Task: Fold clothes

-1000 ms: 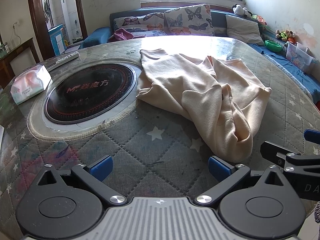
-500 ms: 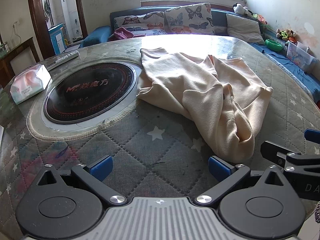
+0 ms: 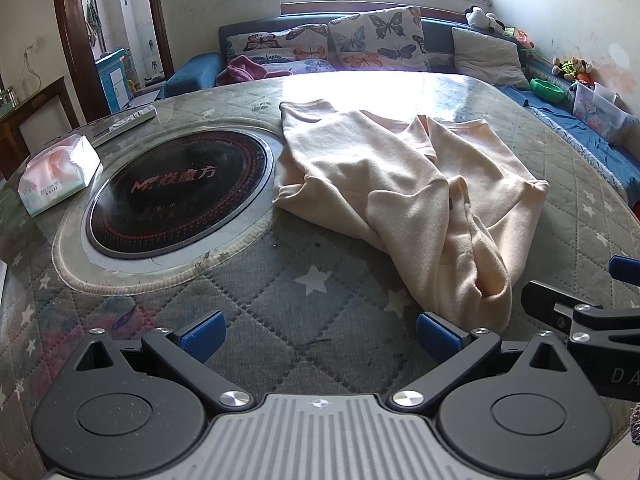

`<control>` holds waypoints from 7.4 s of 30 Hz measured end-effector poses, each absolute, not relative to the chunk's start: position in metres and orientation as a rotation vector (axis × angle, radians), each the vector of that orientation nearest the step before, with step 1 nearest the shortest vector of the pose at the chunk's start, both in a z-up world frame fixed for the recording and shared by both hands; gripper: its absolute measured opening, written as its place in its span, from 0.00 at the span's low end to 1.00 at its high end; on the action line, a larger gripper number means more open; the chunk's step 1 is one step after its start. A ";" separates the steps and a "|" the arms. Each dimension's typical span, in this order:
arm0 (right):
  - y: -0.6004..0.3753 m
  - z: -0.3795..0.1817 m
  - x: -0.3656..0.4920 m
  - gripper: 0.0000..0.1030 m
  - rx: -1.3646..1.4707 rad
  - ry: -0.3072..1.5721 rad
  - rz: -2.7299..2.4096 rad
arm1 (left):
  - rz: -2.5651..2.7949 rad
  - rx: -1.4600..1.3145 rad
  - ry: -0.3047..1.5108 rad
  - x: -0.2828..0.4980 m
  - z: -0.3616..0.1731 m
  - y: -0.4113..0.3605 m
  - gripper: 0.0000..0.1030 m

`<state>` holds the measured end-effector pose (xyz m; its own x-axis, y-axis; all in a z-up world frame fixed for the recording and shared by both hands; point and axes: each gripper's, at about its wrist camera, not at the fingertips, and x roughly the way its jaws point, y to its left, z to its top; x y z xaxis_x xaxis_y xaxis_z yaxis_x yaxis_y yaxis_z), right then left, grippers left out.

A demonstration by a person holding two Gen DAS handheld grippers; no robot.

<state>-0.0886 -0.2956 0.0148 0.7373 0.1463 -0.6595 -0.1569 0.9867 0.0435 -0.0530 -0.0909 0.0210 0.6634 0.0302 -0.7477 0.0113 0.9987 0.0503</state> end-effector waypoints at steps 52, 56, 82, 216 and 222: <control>-0.287 0.008 0.103 0.51 -0.065 0.783 0.377 | -0.091 0.029 0.856 0.167 0.015 -0.086 0.43; -0.283 0.003 0.115 0.35 -0.067 0.795 0.398 | -0.109 -0.005 0.833 0.162 0.027 -0.079 0.38; -0.358 0.060 0.013 0.06 -0.057 0.512 0.135 | -0.090 -0.045 0.705 0.087 0.064 -0.028 0.03; -0.319 0.039 -0.102 0.87 -0.156 0.613 0.320 | -0.571 0.176 0.707 -0.077 0.027 -0.073 0.26; -0.326 0.038 -0.102 0.87 -0.136 0.621 0.344 | -0.597 0.198 0.697 -0.083 0.029 -0.076 0.30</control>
<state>-0.1022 -0.3260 0.0376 0.7586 0.2749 -0.5907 -0.3555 0.9344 -0.0217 -0.0825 -0.0760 0.0292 0.6087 -0.4490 -0.6542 0.5773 0.8162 -0.0230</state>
